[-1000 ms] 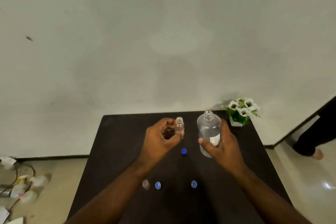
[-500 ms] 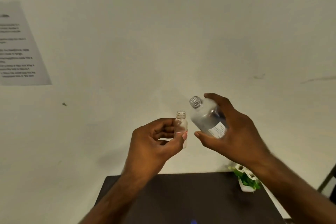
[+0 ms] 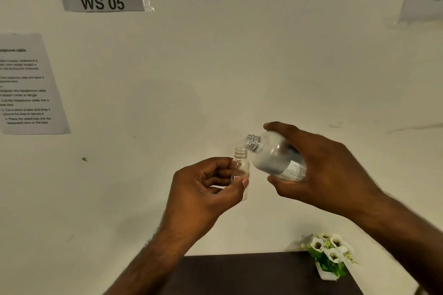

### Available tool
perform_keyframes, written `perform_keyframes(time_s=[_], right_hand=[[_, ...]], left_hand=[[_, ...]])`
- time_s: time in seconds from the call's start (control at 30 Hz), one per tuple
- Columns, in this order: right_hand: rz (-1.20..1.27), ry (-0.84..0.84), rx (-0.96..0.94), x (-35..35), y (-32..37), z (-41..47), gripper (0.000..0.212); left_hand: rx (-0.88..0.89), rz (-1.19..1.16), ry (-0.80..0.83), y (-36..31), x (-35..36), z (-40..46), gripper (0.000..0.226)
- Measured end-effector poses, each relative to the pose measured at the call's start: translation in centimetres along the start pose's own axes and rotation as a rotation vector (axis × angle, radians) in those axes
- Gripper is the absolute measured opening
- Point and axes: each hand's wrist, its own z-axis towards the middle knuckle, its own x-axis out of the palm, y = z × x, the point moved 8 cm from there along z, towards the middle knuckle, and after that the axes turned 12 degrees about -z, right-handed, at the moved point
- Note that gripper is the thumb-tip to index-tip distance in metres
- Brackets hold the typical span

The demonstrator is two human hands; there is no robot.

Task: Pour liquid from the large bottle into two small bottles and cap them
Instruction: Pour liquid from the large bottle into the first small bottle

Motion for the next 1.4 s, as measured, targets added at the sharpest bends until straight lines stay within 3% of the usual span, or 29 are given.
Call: perform_keyframes(time_s=[0.73, 1.4], right_hand=[[-0.131, 0.014, -0.062, -2.7, 1.2, 1.7, 0.089], [-0.118, 0.034, -0.089, -2.3, 1.9, 2.1, 0.089]], left_hand=[[0.004, -0.063, -0.026, -0.4, -1.0, 0.4, 0.032], [0.006, -0.026, -0.040, -0.3, -1.5, 0.2, 0.026]])
